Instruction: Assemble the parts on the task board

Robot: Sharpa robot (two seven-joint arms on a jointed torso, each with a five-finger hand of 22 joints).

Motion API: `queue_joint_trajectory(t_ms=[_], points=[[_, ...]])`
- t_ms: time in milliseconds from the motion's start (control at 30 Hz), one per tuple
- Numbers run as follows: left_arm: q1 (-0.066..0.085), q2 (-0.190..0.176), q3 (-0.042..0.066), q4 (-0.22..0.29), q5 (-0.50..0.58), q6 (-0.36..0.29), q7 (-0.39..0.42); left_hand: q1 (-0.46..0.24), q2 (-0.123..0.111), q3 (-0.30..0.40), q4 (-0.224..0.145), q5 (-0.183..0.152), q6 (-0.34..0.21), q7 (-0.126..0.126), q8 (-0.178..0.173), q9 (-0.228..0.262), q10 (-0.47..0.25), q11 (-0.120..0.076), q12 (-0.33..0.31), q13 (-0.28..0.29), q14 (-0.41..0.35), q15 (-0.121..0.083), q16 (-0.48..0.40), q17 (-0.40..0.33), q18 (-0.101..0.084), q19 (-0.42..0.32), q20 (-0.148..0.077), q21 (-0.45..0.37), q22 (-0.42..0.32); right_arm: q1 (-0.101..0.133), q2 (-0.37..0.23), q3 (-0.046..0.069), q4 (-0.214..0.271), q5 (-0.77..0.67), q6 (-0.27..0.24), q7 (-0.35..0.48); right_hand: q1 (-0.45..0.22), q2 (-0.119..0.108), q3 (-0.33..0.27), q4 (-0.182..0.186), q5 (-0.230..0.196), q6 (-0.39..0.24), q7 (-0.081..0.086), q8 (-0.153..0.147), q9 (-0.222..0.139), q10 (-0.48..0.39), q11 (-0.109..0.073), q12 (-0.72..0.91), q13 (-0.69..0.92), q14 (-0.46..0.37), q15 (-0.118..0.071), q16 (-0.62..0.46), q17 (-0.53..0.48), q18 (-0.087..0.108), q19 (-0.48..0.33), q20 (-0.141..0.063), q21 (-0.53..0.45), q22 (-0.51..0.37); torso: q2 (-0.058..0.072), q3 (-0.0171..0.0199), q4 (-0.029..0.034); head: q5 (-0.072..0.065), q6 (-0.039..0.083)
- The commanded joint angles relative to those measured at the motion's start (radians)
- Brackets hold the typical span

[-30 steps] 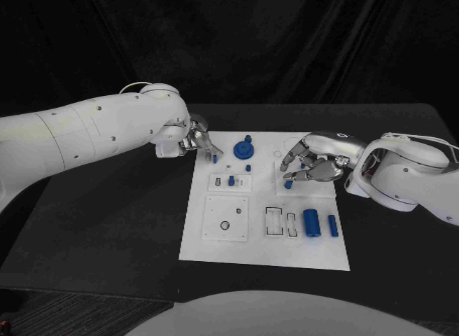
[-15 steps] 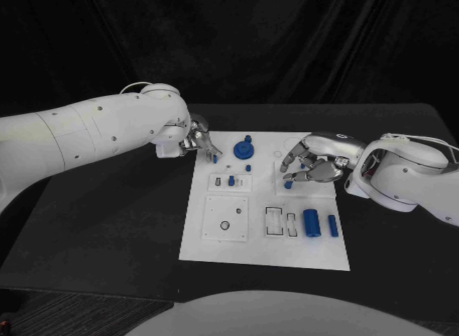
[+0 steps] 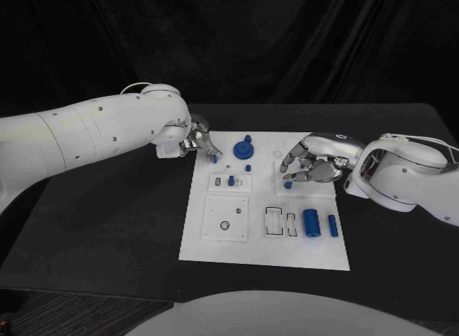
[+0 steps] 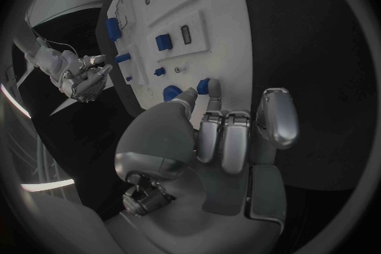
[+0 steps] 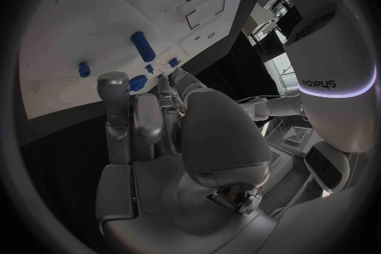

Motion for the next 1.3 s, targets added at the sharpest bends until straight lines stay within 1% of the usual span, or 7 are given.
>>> queue_joint_trajectory(t_ms=[33,300,400,467,900,1167,1300], points=[[-0.003,0.003,0.001,0.001,-0.001,0.012,0.01,0.009,-0.003,0.0,-0.003,0.003,0.0,-0.007,-0.004,0.002,0.019,-0.001,-0.007,0.187,0.103,0.003,0.007,0.263,-0.006,-0.007,-0.002,-0.003,0.16,-0.003,0.001,0.001,-0.001,0.0,0.007,-0.015,-0.01,0.001,0.0,0.004,0.0,0.006,-0.002,0.007,0.001,-0.004,0.0,-0.003,0.034,-0.002,0.006,-0.004,-0.001,0.015,-0.006,0.002,-0.003,0.081,-0.001,0.0002,-0.0002,0.001,0.0],[-0.003,0.004,0.001,0.001,-0.001,0.015,0.01,0.018,0.0,0.008,-0.012,0.015,0.004,-0.01,-0.002,0.003,0.019,-0.003,-0.007,0.187,0.103,0.002,0.007,0.263,-0.006,-0.007,-0.003,-0.003,0.16,-0.004,0.002,0.001,-0.003,0.0,0.01,-0.015,-0.01,0.001,0.0,0.004,-0.001,0.007,-0.001,0.007,0.002,-0.006,0.001,-0.004,0.032,-0.004,0.007,-0.006,-0.003,0.015,-0.007,0.002,-0.007,0.08,0.0,-0.0002,0.0002,0.001,0.0],[-0.003,0.004,0.001,0.001,-0.001,0.015,0.011,0.027,0.0,0.017,-0.021,0.036,0.004,-0.012,-0.003,0.004,0.019,-0.005,-0.007,0.186,0.103,0.0,0.007,0.263,-0.006,-0.007,-0.005,-0.004,0.16,-0.004,0.002,0.001,-0.003,0.0,0.011,-0.015,-0.01,0.001,0.0,0.004,-0.001,0.007,-0.001,0.007,0.002,-0.006,0.001,-0.004,0.032,-0.004,0.007,-0.006,-0.003,0.015,-0.007,0.002,-0.007,0.08,0.0,0.0,0.0007,0.001,0.0],[-0.003,0.004,0.001,0.0,-0.001,0.015,0.012,0.053,-0.002,0.04,-0.048,0.078,0.001,-0.015,-0.006,0.004,0.017,-0.008,-0.008,0.186,0.103,-0.003,0.007,0.263,-0.005,-0.009,-0.007,-0.006,0.16,-0.004,0.002,0.001,-0.003,0.0,0.012,-0.016,-0.01,0.002,0.0,0.004,-0.001,0.008,-0.001,0.007,0.002,-0.007,0.001,-0.005,0.031,-0.004,0.007,-0.007,-0.004,0.015,-0.007,0.002,-0.009,0.08,0.0,0.0,0.0012,0.001,0.0],[-0.003,-0.001,0.001,0.0,-0.001,0.017,0.014,0.067,-0.01,0.094,-0.083,0.109,0.0,-0.016,-0.011,0.003,0.015,-0.009,-0.011,0.184,0.103,-0.004,0.007,0.263,-0.005,-0.01,-0.01,-0.008,0.159,-0.005,0.003,0.001,-0.003,0.0,0.015,-0.018,-0.01,0.005,0.002,0.006,-0.001,0.009,0.0,0.008,0.003,-0.013,0.002,-0.01,0.024,-0.008,0.008,-0.016,-0.013,0.018,-0.012,0.003,-0.025,0.076,0.0,-0.0002,0.0011,-0.001,0.0],[-0.003,-0.013,0.001,0.008,-0.001,0.005,0.017,0.062,-0.039,0.206,-0.139,0.197,0.003,-0.018,-0.006,0.015,0.015,-0.012,-0.012,0.184,0.103,-0.007,0.007,0.263,-0.005,-0.009,-0.013,-0.006,0.16,-0.005,0.001,0.001,-0.002,0.0,0.023,-0.023,-0.01,0.006,0.003,0.007,-0.001,0.009,0.001,0.008,0.003,-0.022,0.003,-0.018,0.012,-0.015,0.009,-0.032,-0.031,0.021,-0.018,0.005,-0.047,0.071,0.001,0.0,0.0023,-0.004,0.0],[-0.003,-0.022,0.001,0.018,-0.001,0.0,0.017,0.049,-0.051,0.238,-0.149,0.217,0.003,-0.018,-0.003,0.02,0.016,-0.012,-0.012,0.184,0.103,-0.007,0.007,0.263,-0.006,-0.008,-0.013,-0.006,0.16,-0.005,-0.001,0.001,-0.002,0.0,0.026,-0.026,-0.01,0.006,0.003,0.007,-0.001,0.009,0.001,0.007,0.004,-0.024,0.003,-0.019,0.009,-0.016,0.009,-0.035,-0.034,0.021,-0.019,0.005,-0.05,0.071,0.0,-0.0001,0.0005,-0.001,0.0]])
